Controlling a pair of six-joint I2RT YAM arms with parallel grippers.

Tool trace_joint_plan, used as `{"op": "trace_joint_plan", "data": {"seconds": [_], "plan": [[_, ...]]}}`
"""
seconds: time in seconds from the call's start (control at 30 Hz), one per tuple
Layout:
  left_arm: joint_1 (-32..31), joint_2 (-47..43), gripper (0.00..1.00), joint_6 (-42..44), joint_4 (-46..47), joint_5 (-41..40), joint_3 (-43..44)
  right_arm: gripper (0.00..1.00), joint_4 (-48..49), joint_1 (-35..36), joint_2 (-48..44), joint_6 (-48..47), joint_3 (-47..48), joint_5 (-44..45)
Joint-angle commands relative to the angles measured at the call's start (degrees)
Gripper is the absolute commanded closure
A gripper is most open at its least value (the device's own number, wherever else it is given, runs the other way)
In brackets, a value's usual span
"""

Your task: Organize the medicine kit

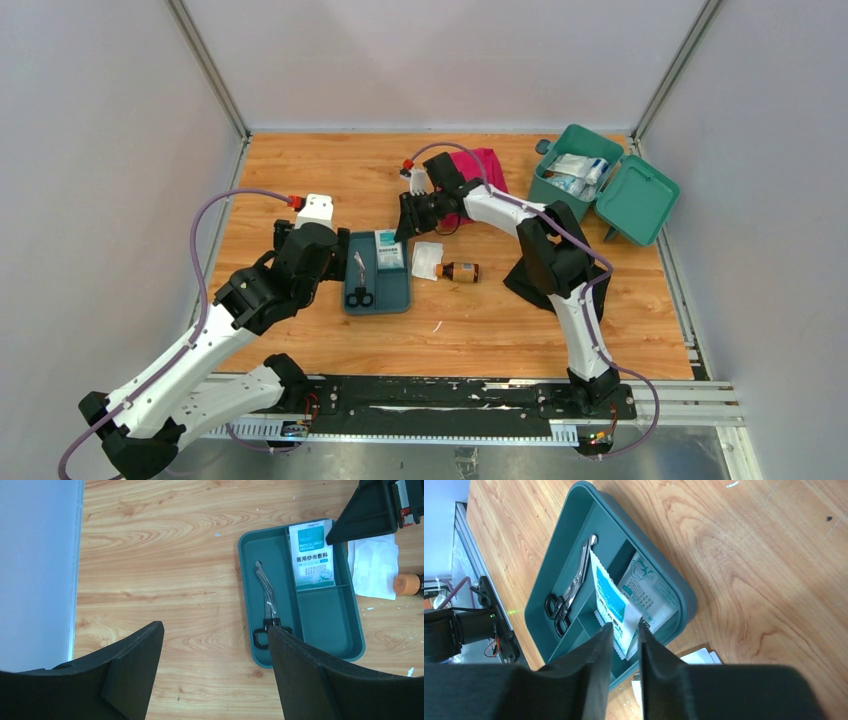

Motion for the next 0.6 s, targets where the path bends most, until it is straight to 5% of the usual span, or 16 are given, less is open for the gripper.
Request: {"op": "trace_joint_plan", "data": {"seconds": [0.0,0.27,0.57], "plan": [[-0.39,0.01,0.18,-0.70,-0.15,-0.92,-0.57,0.67,-4.04,0.20,-0.94,-2.44,2.58,1.98],[-0.39,-0.28,0.18,-0.79,-0.17,-0.94,-0.60,0.63,-7.18,0.66,-6.78,-4.39,1.57,11.88],[-0.39,-0.27,0.18,-0.76,-0.17,-1.10,-0.58,0.73,-10.42,5.23,-12.17,-4.93,-1.23,23.97]]}}
